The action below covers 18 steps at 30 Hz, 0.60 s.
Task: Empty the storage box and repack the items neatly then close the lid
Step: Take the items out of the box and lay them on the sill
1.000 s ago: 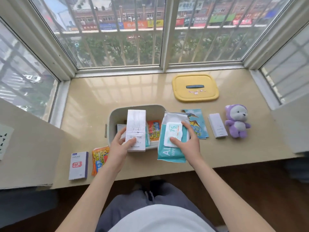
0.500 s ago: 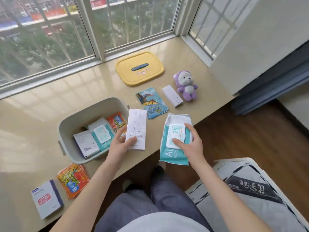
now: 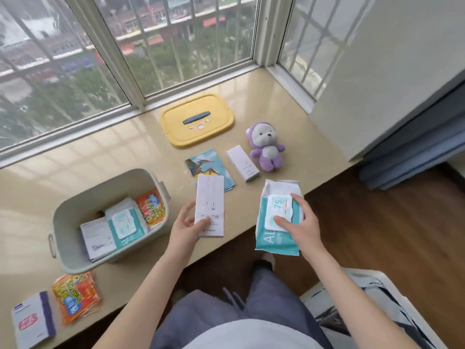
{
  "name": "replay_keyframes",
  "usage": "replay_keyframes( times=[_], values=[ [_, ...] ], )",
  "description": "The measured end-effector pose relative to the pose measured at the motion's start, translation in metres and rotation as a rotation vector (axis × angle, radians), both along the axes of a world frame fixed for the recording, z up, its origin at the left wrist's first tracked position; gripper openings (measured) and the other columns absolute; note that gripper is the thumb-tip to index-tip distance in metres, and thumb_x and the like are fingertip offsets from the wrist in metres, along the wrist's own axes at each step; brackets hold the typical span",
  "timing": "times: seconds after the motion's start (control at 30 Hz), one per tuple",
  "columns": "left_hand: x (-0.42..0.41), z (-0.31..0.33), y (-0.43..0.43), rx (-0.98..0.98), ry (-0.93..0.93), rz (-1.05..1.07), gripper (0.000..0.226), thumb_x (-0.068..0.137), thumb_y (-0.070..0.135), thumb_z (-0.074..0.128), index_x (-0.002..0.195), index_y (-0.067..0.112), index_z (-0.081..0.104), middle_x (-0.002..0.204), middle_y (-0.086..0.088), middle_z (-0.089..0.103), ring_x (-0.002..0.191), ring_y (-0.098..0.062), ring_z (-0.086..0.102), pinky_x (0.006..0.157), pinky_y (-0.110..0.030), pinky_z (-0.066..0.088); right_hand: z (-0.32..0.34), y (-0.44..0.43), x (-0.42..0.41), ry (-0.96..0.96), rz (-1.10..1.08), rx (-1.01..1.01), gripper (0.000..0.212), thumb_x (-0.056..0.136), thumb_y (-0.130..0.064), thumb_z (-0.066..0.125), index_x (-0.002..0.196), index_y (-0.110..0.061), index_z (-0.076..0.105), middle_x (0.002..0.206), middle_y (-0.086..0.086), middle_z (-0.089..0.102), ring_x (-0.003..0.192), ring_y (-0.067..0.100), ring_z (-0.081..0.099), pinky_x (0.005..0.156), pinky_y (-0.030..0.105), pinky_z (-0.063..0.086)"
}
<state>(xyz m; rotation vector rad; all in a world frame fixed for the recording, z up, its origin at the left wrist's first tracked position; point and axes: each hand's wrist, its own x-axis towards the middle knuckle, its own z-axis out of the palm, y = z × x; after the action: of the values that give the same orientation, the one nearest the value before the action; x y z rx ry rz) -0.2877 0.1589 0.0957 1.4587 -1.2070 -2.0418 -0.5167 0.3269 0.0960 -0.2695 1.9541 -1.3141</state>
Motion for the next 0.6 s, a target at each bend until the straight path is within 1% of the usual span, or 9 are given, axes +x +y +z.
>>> replay_keyframes(
  times=[0.1, 0.2, 0.27, 0.33, 0.37, 0.4, 0.47, 0.5, 0.6],
  values=[
    [-0.046, -0.009, 0.014, 0.064, 0.014, 0.131, 0.061, 0.085, 0.004, 0.072, 0.136, 0.027, 0.046, 0.111, -0.01, 0.072, 0.091, -0.026, 0.071, 0.08, -0.04, 0.054, -0.009, 0.001, -0.051, 0.005, 0.061, 0.03, 0.071, 0.074, -0.015, 0.086, 0.13, -0.041, 0.051, 0.127, -0.011, 0.056, 0.116, 0.014, 0.058, 0.088, 0.045, 0.058],
    [-0.084, -0.022, 0.015, 0.1, 0.026, 0.222, 0.062, 0.086, 0.001, 0.069, 0.139, 0.021, 0.044, 0.107, -0.007, 0.074, 0.089, -0.025, 0.071, 0.079, -0.039, 0.054, -0.02, -0.006, -0.091, 0.007, 0.111, 0.065, 0.072, 0.073, -0.012, 0.086, 0.13, -0.039, 0.052, 0.126, -0.011, 0.056, 0.116, 0.013, 0.057, 0.088, 0.043, 0.058],
    [-0.11, -0.037, 0.008, 0.131, 0.037, 0.277, 0.061, 0.086, 0.003, 0.069, 0.139, 0.02, 0.043, 0.108, -0.009, 0.073, 0.092, -0.027, 0.071, 0.084, -0.041, 0.053, -0.031, -0.012, -0.117, 0.007, 0.144, 0.091, 0.071, 0.075, -0.011, 0.084, 0.132, -0.036, 0.051, 0.127, -0.01, 0.055, 0.116, 0.011, 0.057, 0.085, 0.037, 0.058],
    [-0.132, -0.051, -0.001, 0.127, 0.038, 0.313, 0.06, 0.087, 0.004, 0.07, 0.139, 0.017, 0.044, 0.112, -0.011, 0.072, 0.096, -0.029, 0.069, 0.09, -0.044, 0.053, -0.043, -0.023, -0.136, 0.005, 0.179, 0.105, 0.069, 0.077, -0.011, 0.083, 0.133, -0.033, 0.049, 0.126, -0.011, 0.054, 0.113, 0.009, 0.056, 0.077, 0.025, 0.057],
    [-0.144, -0.058, -0.006, 0.12, 0.031, 0.32, 0.058, 0.087, 0.004, 0.069, 0.138, 0.017, 0.044, 0.112, -0.012, 0.071, 0.095, -0.029, 0.068, 0.09, -0.044, 0.052, -0.051, -0.028, -0.145, 0.007, 0.184, 0.109, 0.068, 0.077, -0.01, 0.082, 0.133, -0.032, 0.049, 0.123, -0.012, 0.054, 0.111, 0.006, 0.056, 0.072, 0.019, 0.055],
    [-0.155, -0.066, -0.011, 0.111, 0.019, 0.325, 0.056, 0.088, 0.004, 0.069, 0.136, 0.017, 0.044, 0.111, -0.012, 0.07, 0.094, -0.029, 0.067, 0.088, -0.042, 0.052, -0.06, -0.033, -0.151, 0.007, 0.18, 0.113, 0.067, 0.077, -0.009, 0.082, 0.132, -0.032, 0.05, 0.119, -0.015, 0.055, 0.108, 0.004, 0.056, 0.068, 0.016, 0.053],
    [-0.176, -0.087, -0.022, 0.098, -0.014, 0.341, 0.057, 0.088, 0.006, 0.07, 0.135, 0.021, 0.042, 0.11, -0.012, 0.07, 0.09, -0.026, 0.067, 0.082, -0.036, 0.053, -0.081, -0.043, -0.163, 0.002, 0.165, 0.115, 0.067, 0.077, -0.008, 0.082, 0.131, -0.033, 0.051, 0.115, -0.021, 0.054, 0.107, 0.003, 0.056, 0.067, 0.016, 0.052],
    [-0.186, -0.099, -0.027, 0.091, -0.036, 0.342, 0.06, 0.086, 0.009, 0.073, 0.135, 0.022, 0.042, 0.11, -0.012, 0.069, 0.09, -0.025, 0.068, 0.081, -0.035, 0.053, -0.092, -0.047, -0.168, -0.004, 0.153, 0.111, 0.066, 0.077, -0.009, 0.082, 0.13, -0.033, 0.052, 0.116, -0.022, 0.054, 0.108, 0.003, 0.057, 0.068, 0.017, 0.052],
    [-0.213, -0.14, -0.043, 0.077, -0.067, 0.332, 0.072, 0.075, 0.019, 0.083, 0.135, 0.025, 0.044, 0.114, -0.013, 0.069, 0.1, -0.028, 0.069, 0.093, -0.04, 0.053, -0.127, -0.061, -0.182, -0.036, 0.121, 0.097, 0.066, 0.077, -0.01, 0.082, 0.129, -0.037, 0.052, 0.119, -0.021, 0.055, 0.108, 0.007, 0.059, 0.072, 0.024, 0.056]
  ],
)
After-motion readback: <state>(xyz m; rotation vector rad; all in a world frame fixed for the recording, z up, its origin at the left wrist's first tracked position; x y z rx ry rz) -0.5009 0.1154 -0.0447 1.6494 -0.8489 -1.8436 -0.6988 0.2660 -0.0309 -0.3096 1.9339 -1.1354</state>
